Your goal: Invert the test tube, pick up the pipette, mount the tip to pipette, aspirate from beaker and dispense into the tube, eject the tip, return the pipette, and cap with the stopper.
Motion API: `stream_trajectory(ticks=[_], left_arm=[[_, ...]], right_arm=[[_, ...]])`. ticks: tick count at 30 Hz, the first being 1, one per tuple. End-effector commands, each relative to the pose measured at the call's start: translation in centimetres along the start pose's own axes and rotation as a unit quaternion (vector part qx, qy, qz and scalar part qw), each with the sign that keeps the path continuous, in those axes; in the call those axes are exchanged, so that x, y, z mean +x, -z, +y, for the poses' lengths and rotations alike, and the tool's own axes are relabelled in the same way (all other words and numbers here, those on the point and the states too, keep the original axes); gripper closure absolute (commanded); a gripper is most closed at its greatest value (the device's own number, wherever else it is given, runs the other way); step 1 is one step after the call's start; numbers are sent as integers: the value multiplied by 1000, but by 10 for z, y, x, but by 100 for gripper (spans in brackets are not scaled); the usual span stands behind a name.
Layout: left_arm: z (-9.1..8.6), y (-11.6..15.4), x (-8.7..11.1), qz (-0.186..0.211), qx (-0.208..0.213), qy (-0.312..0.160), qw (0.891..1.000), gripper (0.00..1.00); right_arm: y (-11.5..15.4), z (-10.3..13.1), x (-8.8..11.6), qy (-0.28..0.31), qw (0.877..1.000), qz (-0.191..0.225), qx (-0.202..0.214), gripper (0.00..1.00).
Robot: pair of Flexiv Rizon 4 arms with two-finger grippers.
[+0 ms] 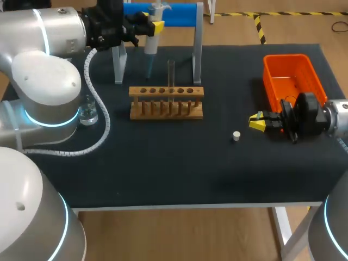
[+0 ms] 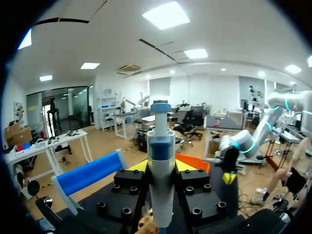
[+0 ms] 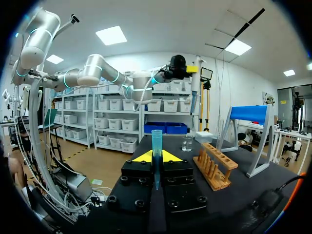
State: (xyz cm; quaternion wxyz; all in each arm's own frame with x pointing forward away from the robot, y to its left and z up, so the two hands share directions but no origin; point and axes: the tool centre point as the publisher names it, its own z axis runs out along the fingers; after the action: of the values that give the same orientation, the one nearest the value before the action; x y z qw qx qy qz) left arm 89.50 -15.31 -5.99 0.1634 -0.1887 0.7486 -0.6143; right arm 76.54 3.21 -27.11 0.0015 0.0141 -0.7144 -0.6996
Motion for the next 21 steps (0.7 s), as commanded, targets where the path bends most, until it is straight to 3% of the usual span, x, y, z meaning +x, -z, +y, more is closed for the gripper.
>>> stream_trajectory(ticks=[1, 9, 21], left_arm=[[-6, 15, 30, 118, 37, 3, 992, 100], [-14, -1, 80, 205, 54, -5, 977, 100], [-48, -11, 114, 238, 76, -50, 967, 100]], right_arm=[[0, 0, 1, 0, 1000, 0, 0, 100], [0, 0, 1, 0, 1000, 0, 0, 100], [0, 0, 1, 0, 1000, 0, 0, 100]])
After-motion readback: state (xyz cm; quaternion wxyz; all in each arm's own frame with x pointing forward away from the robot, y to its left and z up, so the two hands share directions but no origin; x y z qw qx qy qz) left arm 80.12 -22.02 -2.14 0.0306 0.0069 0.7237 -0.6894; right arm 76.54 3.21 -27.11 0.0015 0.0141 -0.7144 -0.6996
